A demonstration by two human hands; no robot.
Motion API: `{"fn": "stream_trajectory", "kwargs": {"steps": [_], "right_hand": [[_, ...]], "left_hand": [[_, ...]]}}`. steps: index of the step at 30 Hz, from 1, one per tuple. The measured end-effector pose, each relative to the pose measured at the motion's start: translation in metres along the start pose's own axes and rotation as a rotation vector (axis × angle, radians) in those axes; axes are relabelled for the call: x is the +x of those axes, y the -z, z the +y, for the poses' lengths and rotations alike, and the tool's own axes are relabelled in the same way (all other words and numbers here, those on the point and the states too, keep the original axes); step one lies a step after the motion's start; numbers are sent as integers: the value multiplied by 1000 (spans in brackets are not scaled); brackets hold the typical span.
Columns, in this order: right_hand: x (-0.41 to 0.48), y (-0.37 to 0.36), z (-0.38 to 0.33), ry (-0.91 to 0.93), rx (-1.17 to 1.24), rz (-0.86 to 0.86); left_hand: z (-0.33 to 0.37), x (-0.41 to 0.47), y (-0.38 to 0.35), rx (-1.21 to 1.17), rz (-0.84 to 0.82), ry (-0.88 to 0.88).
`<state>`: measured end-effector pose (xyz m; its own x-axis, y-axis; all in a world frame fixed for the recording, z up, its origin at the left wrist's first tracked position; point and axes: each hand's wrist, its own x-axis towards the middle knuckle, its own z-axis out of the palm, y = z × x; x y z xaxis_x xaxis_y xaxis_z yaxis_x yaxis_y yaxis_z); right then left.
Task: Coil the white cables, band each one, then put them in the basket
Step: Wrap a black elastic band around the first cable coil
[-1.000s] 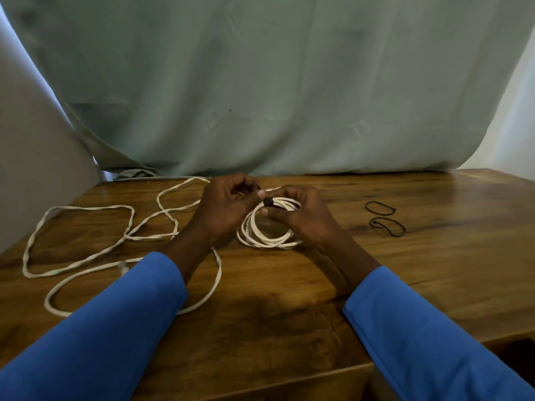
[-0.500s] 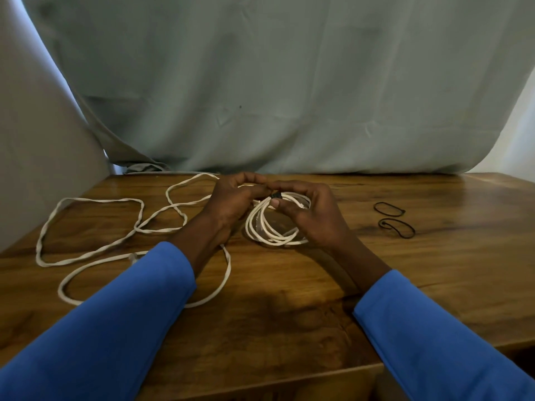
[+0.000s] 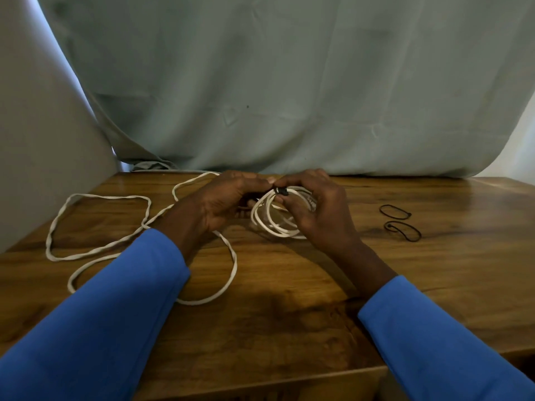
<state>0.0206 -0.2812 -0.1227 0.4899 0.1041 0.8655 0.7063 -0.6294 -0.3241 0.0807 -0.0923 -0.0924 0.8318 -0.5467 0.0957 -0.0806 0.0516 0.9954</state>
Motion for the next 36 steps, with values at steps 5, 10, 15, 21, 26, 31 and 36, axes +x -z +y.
{"fn": "stream_trajectory", "kwargs": {"steps": [5,10,15,21,26,31,36], "right_hand": [[0,0,-1,148,-379,102],[-2,-4,0,-150,-627,133],[-4,-9,-13,-976,568,147],[-1,-9,-15,-1103,1115,348],[0,-13,-18,-1047,1152,376],[4,-20,-17,-931,1170,476],[5,-22,-17,-862,1193,472]], "left_hand": [[6,-9,3,39,-1,-142],[-5,-1,-7,478,292,-577],[-22,-1,-18,880,399,-763],[-26,-2,-20,845,370,-747],[-27,-4,-34,486,468,-585],[-23,-5,-50,290,539,-625],[-19,-11,-52,462,579,-794]]}}
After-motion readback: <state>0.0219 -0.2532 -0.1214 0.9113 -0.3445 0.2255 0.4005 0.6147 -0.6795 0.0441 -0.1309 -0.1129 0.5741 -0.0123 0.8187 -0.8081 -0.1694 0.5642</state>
